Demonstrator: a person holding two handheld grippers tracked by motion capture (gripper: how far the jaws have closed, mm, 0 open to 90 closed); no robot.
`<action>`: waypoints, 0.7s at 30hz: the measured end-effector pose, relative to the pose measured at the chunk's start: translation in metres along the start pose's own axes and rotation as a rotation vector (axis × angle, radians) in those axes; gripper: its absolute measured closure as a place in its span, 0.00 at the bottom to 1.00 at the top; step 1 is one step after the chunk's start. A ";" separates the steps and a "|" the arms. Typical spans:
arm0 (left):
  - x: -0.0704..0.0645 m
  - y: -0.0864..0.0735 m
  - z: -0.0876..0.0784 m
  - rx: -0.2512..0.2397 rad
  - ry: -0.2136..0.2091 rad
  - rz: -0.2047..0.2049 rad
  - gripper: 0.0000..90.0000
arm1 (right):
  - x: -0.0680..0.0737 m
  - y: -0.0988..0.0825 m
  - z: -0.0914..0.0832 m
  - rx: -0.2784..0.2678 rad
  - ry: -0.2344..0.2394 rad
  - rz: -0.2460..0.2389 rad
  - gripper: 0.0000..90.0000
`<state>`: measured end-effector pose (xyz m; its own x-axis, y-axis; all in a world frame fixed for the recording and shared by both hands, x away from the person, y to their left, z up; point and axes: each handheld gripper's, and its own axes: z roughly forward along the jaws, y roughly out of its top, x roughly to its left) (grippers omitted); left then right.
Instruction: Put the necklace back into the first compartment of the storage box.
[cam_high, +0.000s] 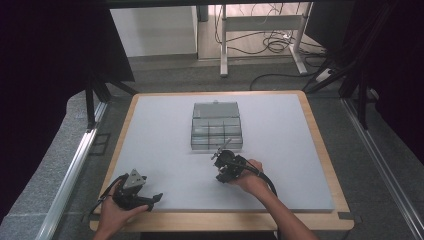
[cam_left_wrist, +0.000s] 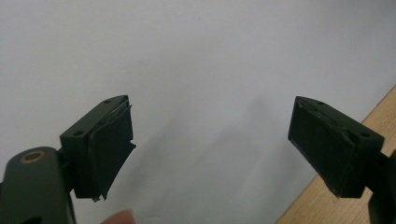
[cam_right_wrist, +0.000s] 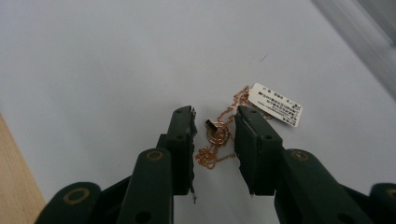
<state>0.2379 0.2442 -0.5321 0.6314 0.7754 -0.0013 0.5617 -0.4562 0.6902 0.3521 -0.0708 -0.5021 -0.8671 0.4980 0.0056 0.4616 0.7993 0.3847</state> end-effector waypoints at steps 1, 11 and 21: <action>0.000 0.000 0.000 0.000 0.000 0.000 0.16 | 0.001 0.000 0.001 0.005 -0.001 -0.003 0.75; 0.000 0.000 0.000 0.001 0.003 -0.001 0.16 | 0.003 0.000 0.003 0.005 -0.025 -0.016 0.86; 0.000 -0.001 0.001 0.003 0.004 -0.003 0.16 | -0.002 -0.001 -0.006 -0.026 -0.003 0.007 0.86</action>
<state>0.2380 0.2443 -0.5329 0.6277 0.7785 0.0002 0.5650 -0.4557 0.6878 0.3518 -0.0748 -0.4970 -0.8632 0.5049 0.0061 0.4629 0.7866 0.4087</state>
